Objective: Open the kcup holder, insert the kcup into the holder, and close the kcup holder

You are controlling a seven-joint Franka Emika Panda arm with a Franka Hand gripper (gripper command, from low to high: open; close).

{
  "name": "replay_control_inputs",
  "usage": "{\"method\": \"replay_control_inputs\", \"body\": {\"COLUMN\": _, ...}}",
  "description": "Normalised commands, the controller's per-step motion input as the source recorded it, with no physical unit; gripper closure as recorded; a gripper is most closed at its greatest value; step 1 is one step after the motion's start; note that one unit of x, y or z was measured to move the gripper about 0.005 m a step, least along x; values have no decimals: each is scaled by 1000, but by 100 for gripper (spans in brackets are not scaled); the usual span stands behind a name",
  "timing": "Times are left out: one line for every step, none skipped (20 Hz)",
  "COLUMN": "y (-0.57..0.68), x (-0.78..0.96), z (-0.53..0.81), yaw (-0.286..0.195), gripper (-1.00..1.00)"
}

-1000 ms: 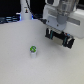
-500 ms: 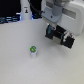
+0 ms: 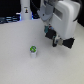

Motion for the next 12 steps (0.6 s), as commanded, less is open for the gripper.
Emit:
{"method": "replay_control_inputs", "body": {"y": -332, "x": -302, "z": -39, "yaw": -282, "gripper": -100}}
{"method": "replay_control_inputs", "body": {"y": -336, "x": -312, "z": -77, "yaw": -283, "gripper": -100}}
{"method": "replay_control_inputs", "body": {"y": -346, "x": -328, "z": -140, "yaw": -281, "gripper": -100}}
{"method": "replay_control_inputs", "body": {"y": -357, "x": -348, "z": -200, "yaw": -277, "gripper": -100}}
{"method": "replay_control_inputs", "body": {"y": -379, "x": -359, "z": -270, "yaw": -272, "gripper": -100}}
{"method": "replay_control_inputs", "body": {"y": -403, "x": -361, "z": -322, "yaw": -264, "gripper": -100}}
{"method": "replay_control_inputs", "body": {"y": -409, "x": -369, "z": -337, "yaw": -265, "gripper": -100}}
{"method": "replay_control_inputs", "body": {"y": -409, "x": -372, "z": -345, "yaw": -265, "gripper": -100}}
{"method": "replay_control_inputs", "body": {"y": -417, "x": -360, "z": -378, "yaw": -263, "gripper": -100}}
{"method": "replay_control_inputs", "body": {"y": -427, "x": -350, "z": -415, "yaw": -263, "gripper": -100}}
{"method": "replay_control_inputs", "body": {"y": -435, "x": -346, "z": -443, "yaw": -264, "gripper": -100}}
{"method": "replay_control_inputs", "body": {"y": -437, "x": -346, "z": -459, "yaw": -265, "gripper": -100}}
